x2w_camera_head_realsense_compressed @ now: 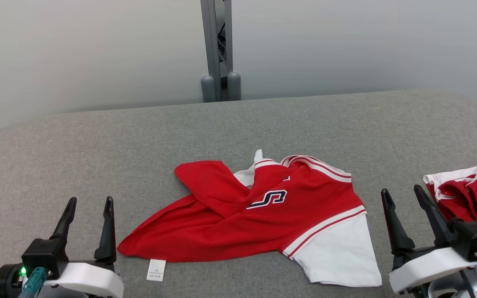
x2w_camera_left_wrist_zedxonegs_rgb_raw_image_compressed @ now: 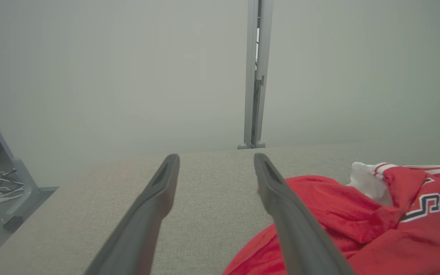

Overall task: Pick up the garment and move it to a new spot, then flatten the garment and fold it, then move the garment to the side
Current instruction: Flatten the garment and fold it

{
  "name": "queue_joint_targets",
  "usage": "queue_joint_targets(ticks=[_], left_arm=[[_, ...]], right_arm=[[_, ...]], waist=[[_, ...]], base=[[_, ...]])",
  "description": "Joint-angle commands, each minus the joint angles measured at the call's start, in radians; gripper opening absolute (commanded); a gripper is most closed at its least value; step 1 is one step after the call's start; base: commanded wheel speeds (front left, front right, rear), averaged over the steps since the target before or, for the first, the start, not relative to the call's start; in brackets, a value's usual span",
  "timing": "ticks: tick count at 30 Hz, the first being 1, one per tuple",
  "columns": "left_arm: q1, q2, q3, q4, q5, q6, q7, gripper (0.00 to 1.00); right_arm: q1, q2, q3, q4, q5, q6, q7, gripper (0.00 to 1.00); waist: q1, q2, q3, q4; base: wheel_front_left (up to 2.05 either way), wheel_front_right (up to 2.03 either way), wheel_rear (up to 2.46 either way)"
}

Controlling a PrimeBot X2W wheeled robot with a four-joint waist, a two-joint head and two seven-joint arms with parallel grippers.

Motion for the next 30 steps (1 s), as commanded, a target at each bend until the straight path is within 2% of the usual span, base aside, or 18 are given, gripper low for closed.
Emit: queue_joint_targets(ticks=[1, 21, 25, 30], left_arm=[[0.01, 0.005, 0.002, -0.008, -0.006, 0.007, 0.003, 1.0], [0.007, 0.015, -0.019, -0.027, -0.017, 0.019, 0.051, 1.0], [0.025, 0.013, -0.036, -0.018, -0.032, 0.009, 0.101, 1.0], [0.03, 0.008, -0.06, 0.02, -0.091, -0.021, 0.23, 1.0]], right_arm=[[0.008, -0.005, 0.0, -0.007, 0.005, 0.0, 0.006, 1.0], [-0.003, -0.005, 0.034, -0.011, -0.003, 0.0, 0.02, 1.0], [0.019, -0.005, 0.034, -0.003, -0.002, 0.0, 0.042, 1.0], [0.066, -0.005, 0.052, 0.021, 0.004, 0.0, 0.095, 1.0]], waist=[[0.0, 0.0, -0.001, 0.0], [0.0, 0.0, -0.001, 0.001], [0.0, 0.0, 0.008, 0.001], [0.0, 0.0, 0.039, 0.001]], base=[[0.0, 0.0, 0.0], [0.0, 0.0, 0.0], [0.0, 0.0, 0.0], [0.0, 0.0, 0.0]])
